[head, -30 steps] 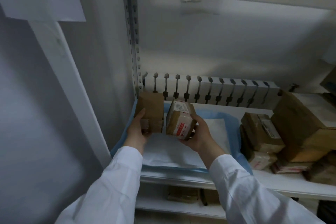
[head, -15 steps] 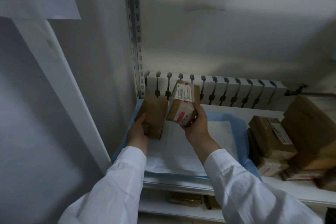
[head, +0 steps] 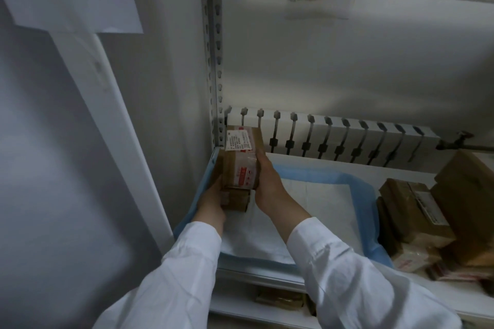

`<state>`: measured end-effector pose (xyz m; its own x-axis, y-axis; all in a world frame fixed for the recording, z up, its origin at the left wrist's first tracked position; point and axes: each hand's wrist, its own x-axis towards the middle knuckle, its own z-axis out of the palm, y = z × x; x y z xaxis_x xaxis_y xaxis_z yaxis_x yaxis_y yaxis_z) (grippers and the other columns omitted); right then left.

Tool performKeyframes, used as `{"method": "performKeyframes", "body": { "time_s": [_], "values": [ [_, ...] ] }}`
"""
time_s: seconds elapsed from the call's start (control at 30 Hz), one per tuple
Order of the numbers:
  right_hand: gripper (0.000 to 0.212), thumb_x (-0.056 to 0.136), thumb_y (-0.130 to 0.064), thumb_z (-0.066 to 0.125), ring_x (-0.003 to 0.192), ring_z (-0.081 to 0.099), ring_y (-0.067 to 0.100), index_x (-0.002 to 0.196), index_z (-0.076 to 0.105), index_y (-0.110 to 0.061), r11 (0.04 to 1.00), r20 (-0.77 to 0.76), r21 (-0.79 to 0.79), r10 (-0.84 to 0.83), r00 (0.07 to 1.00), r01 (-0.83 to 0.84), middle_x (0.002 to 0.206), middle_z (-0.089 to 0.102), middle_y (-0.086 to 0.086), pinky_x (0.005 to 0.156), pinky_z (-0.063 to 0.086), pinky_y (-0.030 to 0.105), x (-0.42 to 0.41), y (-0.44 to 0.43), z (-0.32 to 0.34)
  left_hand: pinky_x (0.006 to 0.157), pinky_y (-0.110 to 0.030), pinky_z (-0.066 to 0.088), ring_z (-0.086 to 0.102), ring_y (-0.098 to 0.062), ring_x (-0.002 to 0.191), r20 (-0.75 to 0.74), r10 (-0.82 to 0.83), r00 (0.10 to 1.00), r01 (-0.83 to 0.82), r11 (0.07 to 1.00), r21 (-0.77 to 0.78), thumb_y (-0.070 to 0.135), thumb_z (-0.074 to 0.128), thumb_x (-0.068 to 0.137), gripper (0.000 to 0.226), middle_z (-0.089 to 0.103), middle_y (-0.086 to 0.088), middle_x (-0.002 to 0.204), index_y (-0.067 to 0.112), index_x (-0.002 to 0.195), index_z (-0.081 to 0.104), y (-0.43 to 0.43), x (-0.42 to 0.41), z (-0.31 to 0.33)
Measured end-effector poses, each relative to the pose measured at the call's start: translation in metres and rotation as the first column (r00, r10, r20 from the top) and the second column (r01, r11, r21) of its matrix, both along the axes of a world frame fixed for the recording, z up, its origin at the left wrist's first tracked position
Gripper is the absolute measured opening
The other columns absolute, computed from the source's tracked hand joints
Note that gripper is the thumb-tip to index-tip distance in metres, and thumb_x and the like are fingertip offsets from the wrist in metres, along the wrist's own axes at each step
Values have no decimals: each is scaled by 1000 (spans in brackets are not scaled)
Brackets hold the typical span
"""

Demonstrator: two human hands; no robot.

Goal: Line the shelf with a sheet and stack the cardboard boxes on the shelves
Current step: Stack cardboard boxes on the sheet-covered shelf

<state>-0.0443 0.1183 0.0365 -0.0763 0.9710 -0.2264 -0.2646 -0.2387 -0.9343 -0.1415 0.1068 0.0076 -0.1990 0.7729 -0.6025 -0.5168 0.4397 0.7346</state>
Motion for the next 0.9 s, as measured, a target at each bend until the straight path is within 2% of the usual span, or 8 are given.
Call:
{"method": "performKeyframes", "body": {
  "time_s": [0.1,0.17,0.27,0.33,0.43,0.63,0.77,0.9],
  "values": [
    [53,96,-54,33,111,58,21,138,42,-23,999,53,-49,11,999,-9,133,56,7,84,50,33,-9,1,-2,106,-44,40,51,-31,123,20,-47,999,46,998,42,58,40,93,58,54,-11,135,20,136,49,-3,-1,0],
    [56,96,-56,32,124,51,28,142,36,-26,997,72,-69,21,997,-16,140,51,7,101,44,44,-15,-1,-1,104,-42,42,56,-29,116,8,-7,1000,7,1000,30,58,32,94,56,62,-10,124,21,128,56,-6,-3,5],
    [58,96,-56,31,130,46,31,146,29,-26,996,85,-82,43,995,-36,145,45,9,109,36,51,-21,-4,1,101,-40,45,60,-27,109,-15,24,1000,-23,998,57,66,30,89,66,63,-9,122,20,128,56,1,-6,3],
    [59,97,-55,30,130,46,31,147,27,-26,995,95,-89,46,994,-37,145,44,9,109,37,51,-23,-6,1,99,-41,46,60,-29,109,31,24,999,-26,997,78,67,30,87,68,63,-9,122,18,128,54,4,-4,7],
    [60,95,-59,30,128,47,30,147,28,-30,992,98,-113,69,993,-58,145,45,7,108,38,49,-22,-7,0,93,-39,46,56,-31,113,59,4,998,-13,989,148,48,25,100,51,59,-13,118,16,129,54,-2,5,28],
    [56,98,-51,30,132,43,28,148,27,-27,986,95,-75,154,984,-147,146,44,8,103,36,35,-12,-13,1,82,-34,45,59,-25,94,123,27,992,-50,981,188,46,23,100,53,58,-14,120,14,131,52,-2,7,30],
    [54,99,-48,31,130,45,27,149,26,-26,989,104,-56,142,984,-137,145,45,8,100,37,33,-13,-14,2,85,-34,48,61,-23,93,-44,89,995,-81,984,158,50,25,99,49,62,-8,113,20,121,57,-5,4,30],
    [51,101,-43,27,130,46,26,148,28,-23,990,107,-24,138,985,-136,145,45,8,90,43,25,-13,-18,9,83,-30,50,62,-18,96,-217,83,973,-12,951,309,53,26,98,48,63,-2,111,24,119,58,-6,6,37]
  ]
}}
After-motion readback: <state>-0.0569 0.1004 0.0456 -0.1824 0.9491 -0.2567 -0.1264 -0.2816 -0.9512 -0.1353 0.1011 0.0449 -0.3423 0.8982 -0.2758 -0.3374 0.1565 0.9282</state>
